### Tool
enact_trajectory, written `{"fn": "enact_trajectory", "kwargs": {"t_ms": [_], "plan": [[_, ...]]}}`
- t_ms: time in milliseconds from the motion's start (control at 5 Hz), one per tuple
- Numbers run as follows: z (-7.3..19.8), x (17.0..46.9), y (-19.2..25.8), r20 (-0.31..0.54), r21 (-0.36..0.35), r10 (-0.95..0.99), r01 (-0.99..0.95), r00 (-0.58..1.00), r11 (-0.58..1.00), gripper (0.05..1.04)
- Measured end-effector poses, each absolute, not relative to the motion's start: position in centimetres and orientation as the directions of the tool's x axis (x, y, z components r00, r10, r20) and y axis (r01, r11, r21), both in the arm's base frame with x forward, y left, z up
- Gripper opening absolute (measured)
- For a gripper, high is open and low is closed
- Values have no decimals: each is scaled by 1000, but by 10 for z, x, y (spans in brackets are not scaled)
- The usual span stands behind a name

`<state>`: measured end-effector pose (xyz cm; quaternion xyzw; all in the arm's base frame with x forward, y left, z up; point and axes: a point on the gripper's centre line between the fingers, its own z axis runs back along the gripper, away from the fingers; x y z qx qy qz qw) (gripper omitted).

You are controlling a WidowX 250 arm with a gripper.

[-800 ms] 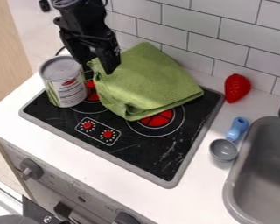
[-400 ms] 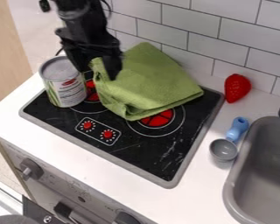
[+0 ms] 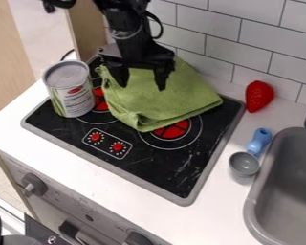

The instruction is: Moved the green cloth on top of the right burner

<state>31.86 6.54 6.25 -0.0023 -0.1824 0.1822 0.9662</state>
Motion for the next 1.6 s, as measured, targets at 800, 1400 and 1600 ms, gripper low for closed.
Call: {"fn": "enact_trajectory", "kwargs": {"t_ms": [800, 1400, 1600], "plan": [[51, 345, 66, 209, -54, 652, -657, 729, 752, 168], [25, 336, 39, 119, -29, 690, -692, 714, 722, 52], [23, 333, 32, 128, -61, 663, -661, 738, 748, 52]]}}
